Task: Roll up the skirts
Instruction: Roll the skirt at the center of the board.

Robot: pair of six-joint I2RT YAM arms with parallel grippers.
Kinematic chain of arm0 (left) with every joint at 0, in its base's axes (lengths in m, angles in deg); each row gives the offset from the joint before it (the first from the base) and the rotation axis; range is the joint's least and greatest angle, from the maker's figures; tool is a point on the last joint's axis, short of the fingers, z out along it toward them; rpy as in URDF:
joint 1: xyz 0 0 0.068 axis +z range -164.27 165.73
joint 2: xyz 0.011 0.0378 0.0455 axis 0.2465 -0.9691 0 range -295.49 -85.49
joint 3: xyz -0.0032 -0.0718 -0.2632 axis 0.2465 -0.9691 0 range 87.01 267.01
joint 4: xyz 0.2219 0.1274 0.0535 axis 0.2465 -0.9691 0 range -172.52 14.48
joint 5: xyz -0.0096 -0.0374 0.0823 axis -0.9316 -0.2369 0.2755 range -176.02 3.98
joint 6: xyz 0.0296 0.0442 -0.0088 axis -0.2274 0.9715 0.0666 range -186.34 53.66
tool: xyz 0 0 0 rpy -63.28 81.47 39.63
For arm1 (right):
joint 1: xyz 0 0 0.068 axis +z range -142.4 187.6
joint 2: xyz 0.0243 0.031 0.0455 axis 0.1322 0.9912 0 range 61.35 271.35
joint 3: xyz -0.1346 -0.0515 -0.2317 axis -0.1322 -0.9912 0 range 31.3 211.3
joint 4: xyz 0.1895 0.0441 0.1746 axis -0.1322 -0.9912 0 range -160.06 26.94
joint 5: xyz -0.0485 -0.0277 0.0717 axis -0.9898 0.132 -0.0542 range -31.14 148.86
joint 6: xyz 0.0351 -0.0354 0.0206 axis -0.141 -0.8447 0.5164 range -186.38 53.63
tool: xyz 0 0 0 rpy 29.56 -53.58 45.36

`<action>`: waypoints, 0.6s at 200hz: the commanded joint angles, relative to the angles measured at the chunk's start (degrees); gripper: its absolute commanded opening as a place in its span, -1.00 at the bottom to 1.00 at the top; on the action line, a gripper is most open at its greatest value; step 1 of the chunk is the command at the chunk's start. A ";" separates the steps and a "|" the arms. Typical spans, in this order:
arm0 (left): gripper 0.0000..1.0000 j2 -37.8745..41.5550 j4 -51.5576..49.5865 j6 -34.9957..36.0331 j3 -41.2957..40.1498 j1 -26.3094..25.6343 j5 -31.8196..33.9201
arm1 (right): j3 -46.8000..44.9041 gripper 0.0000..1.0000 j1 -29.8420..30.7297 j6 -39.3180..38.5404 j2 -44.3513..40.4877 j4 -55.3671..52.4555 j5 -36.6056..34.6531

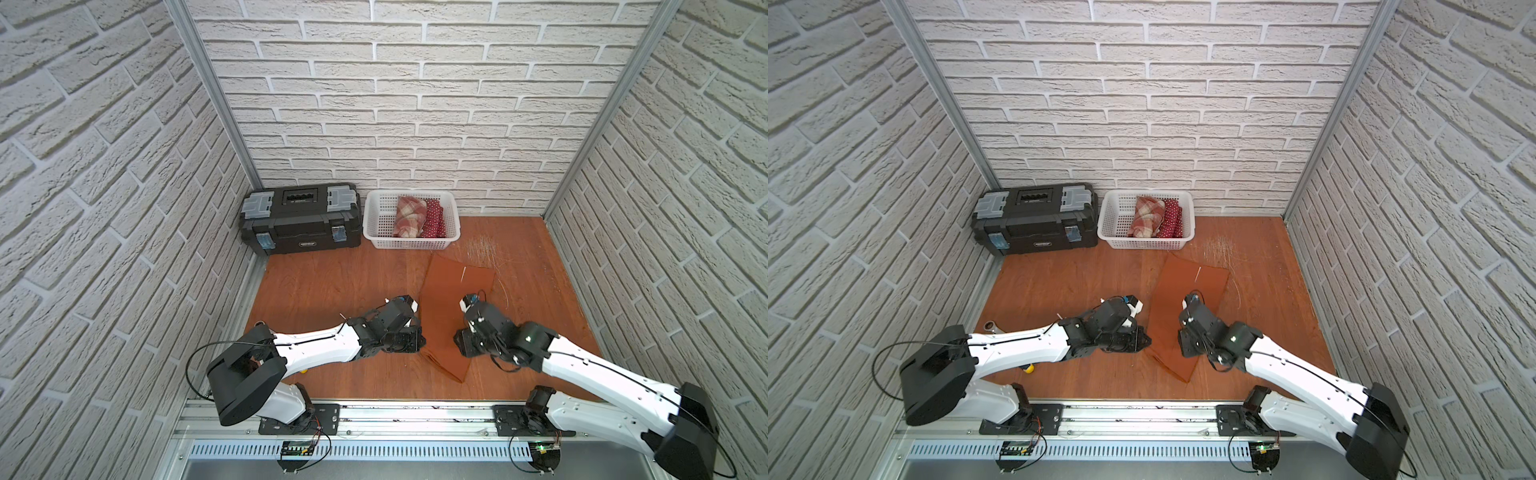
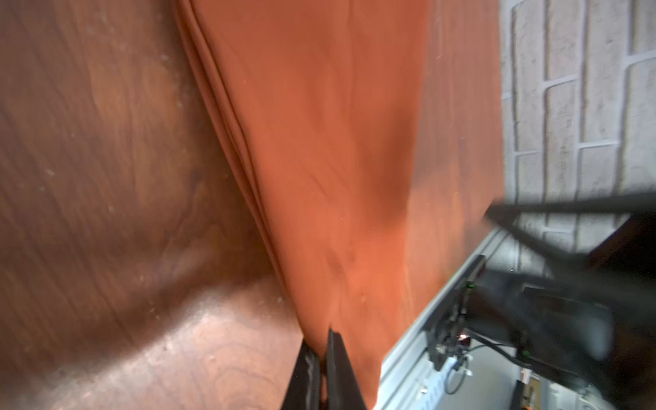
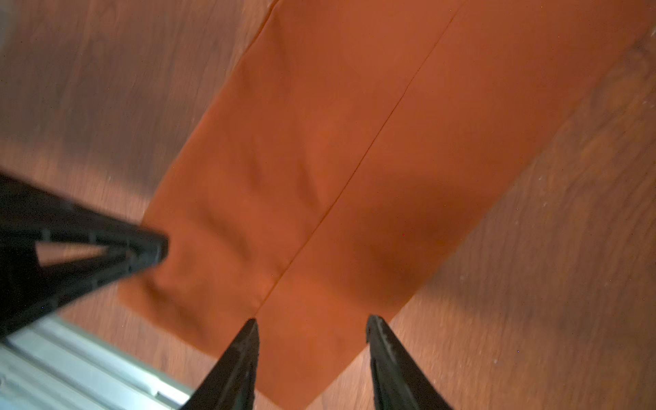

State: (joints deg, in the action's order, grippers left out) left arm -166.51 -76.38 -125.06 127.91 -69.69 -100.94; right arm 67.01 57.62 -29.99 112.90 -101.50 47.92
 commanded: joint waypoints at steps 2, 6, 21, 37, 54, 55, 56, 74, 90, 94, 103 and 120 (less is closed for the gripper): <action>-1.00 0.43 -1.44 -3.42 -0.13 2.06 -4.95 | -6.14 0.29 9.40 3.42 -8.52 2.85 -8.51; -1.00 0.22 -0.85 -4.12 -0.25 2.39 -5.74 | -7.12 0.31 11.41 3.35 -9.30 4.07 -9.30; -1.00 -0.72 1.71 -6.70 -0.81 3.86 -8.43 | -8.35 0.39 18.29 2.88 -8.50 6.61 -13.85; -1.00 -2.05 4.43 -9.21 -1.35 5.36 -10.94 | -6.11 0.52 25.42 0.97 -2.67 6.37 -20.73; -1.00 -2.61 7.05 -11.30 -1.98 6.32 -12.41 | -2.95 0.61 30.73 -0.71 4.92 6.66 -26.27; -1.00 -2.64 7.07 -11.36 -1.98 6.30 -12.41 | -2.80 0.61 30.96 -0.79 5.47 6.73 -26.47; -1.00 -2.65 7.09 -11.39 -1.97 6.34 -12.41 | -2.68 0.62 31.16 -0.88 5.92 6.76 -26.71; -1.00 -2.57 7.24 -11.95 -1.93 6.74 -12.85 | -0.60 0.68 33.09 -2.83 12.93 9.37 -27.92; -1.00 -2.54 8.73 -13.17 -2.62 7.11 -13.55 | 0.69 0.73 34.24 -3.44 17.83 10.88 -28.93; -1.00 -2.49 9.09 -13.52 -2.90 7.10 -13.79 | 0.91 0.77 34.41 -3.77 18.83 11.35 -28.53; -1.00 -2.48 10.07 -14.50 -3.52 7.48 -14.27 | 1.71 0.78 34.44 -3.54 21.03 11.15 -28.75; -1.00 -2.49 12.33 -16.54 -4.98 8.12 -15.15 | 3.11 0.83 34.53 -2.71 24.92 9.36 -29.74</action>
State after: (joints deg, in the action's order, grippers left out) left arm -168.87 -69.63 -138.13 125.14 -62.67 -113.53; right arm 68.01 91.58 -32.42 133.99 -92.69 22.39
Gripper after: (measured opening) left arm 0.058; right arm 0.908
